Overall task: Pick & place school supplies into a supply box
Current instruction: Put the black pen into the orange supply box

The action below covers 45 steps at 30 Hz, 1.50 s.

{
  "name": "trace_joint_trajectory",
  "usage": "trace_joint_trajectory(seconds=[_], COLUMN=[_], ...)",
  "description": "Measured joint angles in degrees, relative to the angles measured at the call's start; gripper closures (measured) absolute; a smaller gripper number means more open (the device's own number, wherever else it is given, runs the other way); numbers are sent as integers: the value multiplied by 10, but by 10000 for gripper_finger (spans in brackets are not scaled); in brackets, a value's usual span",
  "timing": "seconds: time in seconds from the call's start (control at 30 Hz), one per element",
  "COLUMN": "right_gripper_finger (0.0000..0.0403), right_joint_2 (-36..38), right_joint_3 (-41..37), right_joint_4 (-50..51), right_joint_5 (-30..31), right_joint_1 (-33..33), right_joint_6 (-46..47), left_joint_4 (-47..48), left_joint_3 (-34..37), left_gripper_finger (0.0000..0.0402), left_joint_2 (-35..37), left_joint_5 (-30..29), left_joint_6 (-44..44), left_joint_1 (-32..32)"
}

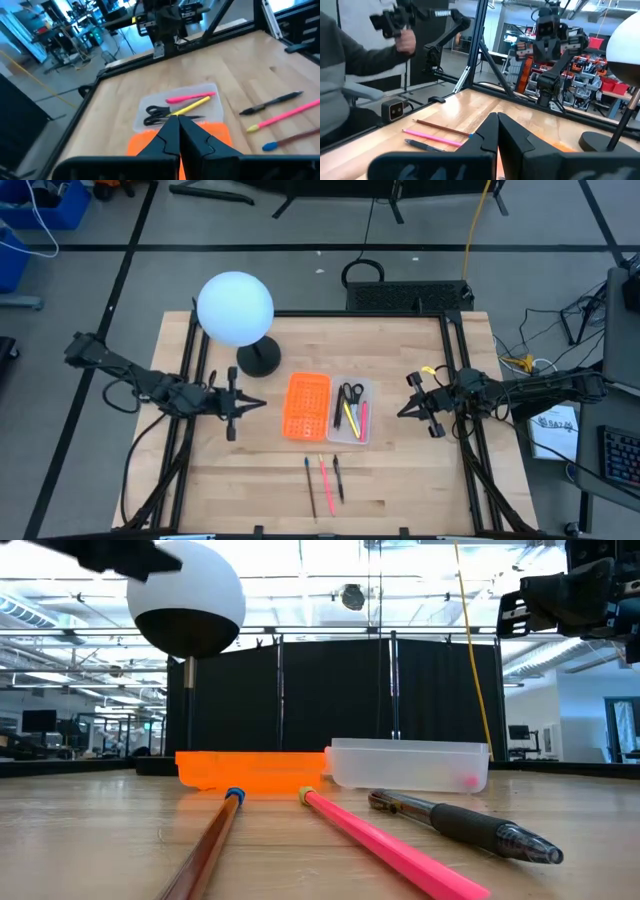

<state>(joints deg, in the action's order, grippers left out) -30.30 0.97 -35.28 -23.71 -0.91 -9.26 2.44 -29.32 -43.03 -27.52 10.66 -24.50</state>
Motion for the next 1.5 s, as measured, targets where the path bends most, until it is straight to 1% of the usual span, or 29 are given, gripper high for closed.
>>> trace_joint_trajectory(seconds=[0.13, 0.2, 0.27, 0.33, 0.43, 0.53, 0.57, 0.63, 0.73, 0.8, 0.9, 0.97, 1.03, 1.23, 1.33, 1.43, 1.5], right_gripper_finger=[403, 403, 403, 403, 403, 403, 403, 403, 403, 403, 403, 403, 403, 403, 403, 403, 403], right_joint_2=[0, -2, -6, -13, -24, -37, -45, -78, -141, -201, -300, -369, -443, -639, -730, -795, -822], right_joint_3=[0, 0, 0, 0, 2, 29, 42, 96, 188, 253, 364, 443, 521, 772, 886, 964, 986], right_joint_4=[4, 7, 12, 14, 12, 33, 70, 136, 194, 239, 305, 351, 420, 610, 717, 794, 819], right_joint_5=[39, 68, 90, 99, 118, 183, 199, 235, 356, 421, 477, 514, 535, 531, 481, 435, 412], right_joint_1=[0, 0, 1, 2, 10, 39, 57, 106, 189, 240, 309, 344, 368, 394, 397, 392, 384], right_joint_6=[23, 23, 22, 29, 67, 121, 132, 134, 134, 134, 145, 175, 216, 387, 477, 593, 673], left_joint_4=[-50, -79, -99, -128, -194, -231, -240, -256, -263, -263, -267, -271, -292, -343, -343, -342, -341], left_joint_3=[66, 99, 124, 149, 184, 216, 224, 234, 236, 234, 234, 234, 234, 234, 234, 234, 234], left_gripper_finger=[398, 399, 398, 397, 398, 396, 393, 387, 383, 385, 394, 397, 395, 372, 371, 375, 379], left_joint_2=[24, 32, 40, 47, 49, 49, 49, 49, 48, 48, 49, 49, 49, 49, 49, 49, 49], left_joint_5=[59, 69, 66, 55, 33, 18, 13, 0, -13, -15, -15, -14, -8, -5, -8, -10, -10], left_joint_6=[-12, -6, -5, 2, 19, 16, 12, 10, 8, 7, 8, 9, 17, 28, 32, 57, 68], left_joint_1=[8, 8, 8, 8, 8, 8, 8, 8, 8, 8, 8, 8, 8, 2, 2, 2, 2])
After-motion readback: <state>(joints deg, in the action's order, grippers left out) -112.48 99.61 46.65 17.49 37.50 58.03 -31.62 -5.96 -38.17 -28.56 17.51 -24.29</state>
